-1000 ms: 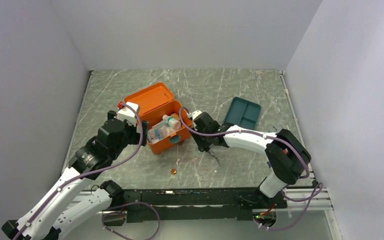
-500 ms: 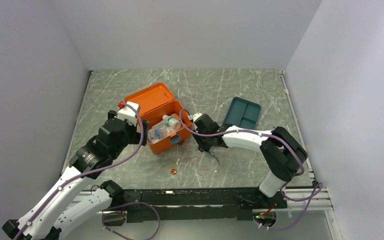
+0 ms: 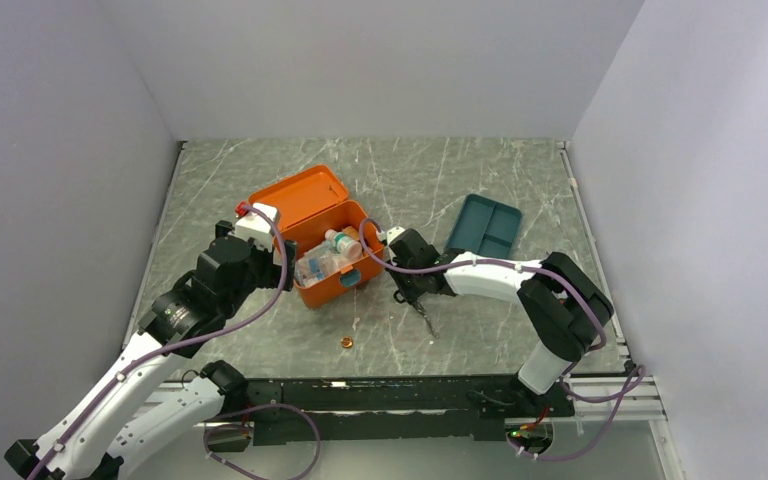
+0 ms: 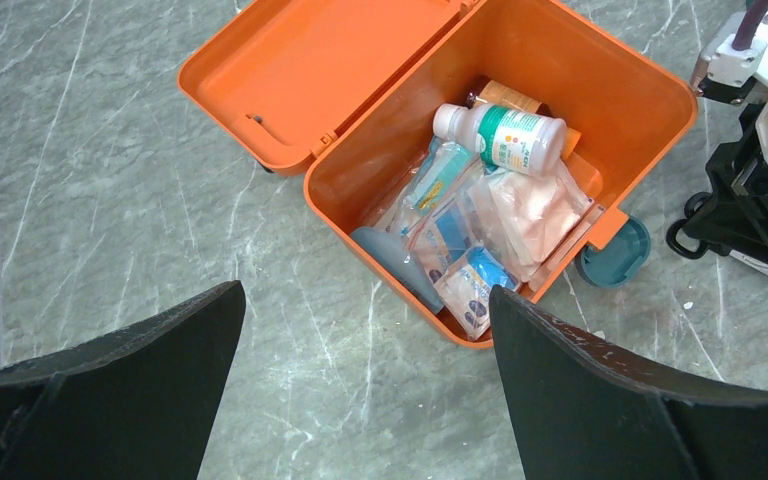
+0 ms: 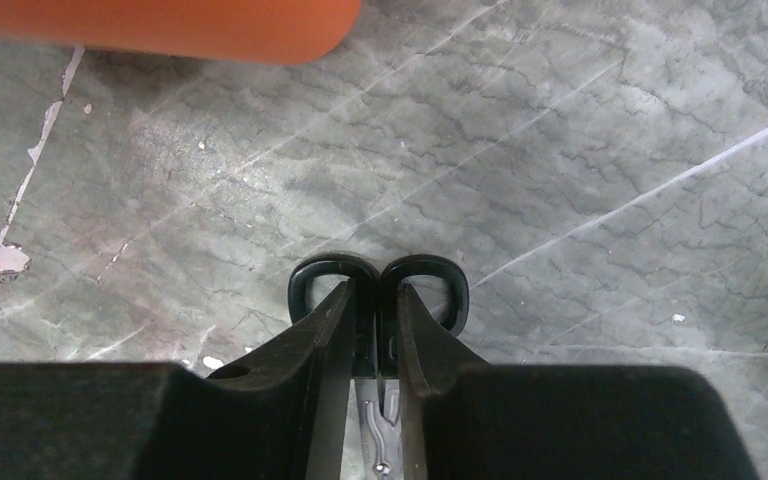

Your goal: Organize the medicine kit

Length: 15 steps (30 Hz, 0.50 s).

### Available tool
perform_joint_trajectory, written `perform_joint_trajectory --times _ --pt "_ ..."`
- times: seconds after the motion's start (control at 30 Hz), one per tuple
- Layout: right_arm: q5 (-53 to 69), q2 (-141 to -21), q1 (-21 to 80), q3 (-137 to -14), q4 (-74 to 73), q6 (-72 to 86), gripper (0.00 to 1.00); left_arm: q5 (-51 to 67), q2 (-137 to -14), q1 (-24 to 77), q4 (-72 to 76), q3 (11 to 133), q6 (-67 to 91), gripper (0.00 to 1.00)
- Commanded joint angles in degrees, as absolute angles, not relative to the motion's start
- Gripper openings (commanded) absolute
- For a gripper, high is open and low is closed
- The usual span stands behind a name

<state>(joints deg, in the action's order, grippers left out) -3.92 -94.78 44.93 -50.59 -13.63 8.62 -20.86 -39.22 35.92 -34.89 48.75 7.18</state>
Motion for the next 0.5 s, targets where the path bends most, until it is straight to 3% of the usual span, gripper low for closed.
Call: perform_joint_trajectory --times 0.0,0.1,0.17,0.47 --pt "-3.58 -95.34 44.56 -49.40 -12.62 8.78 0.20 -20.62 -39.46 35.59 -32.96 48.73 7.91 0.99" --pt "-3.54 -95.69 44.59 -49.39 -12.72 9.16 0.11 -20.60 -39.44 35.51 -32.95 48.73 7.93 0.99" --pt "-3.43 -95.79 44.55 -49.31 -12.52 9.50 0.00 -20.57 -39.55 35.43 -32.96 48.78 7.97 0.99" --pt "-3.42 -93.42 44.63 -48.71 -11.69 11.33 0.00 -20.24 -39.33 35.15 -32.93 48.78 8.00 0.99"
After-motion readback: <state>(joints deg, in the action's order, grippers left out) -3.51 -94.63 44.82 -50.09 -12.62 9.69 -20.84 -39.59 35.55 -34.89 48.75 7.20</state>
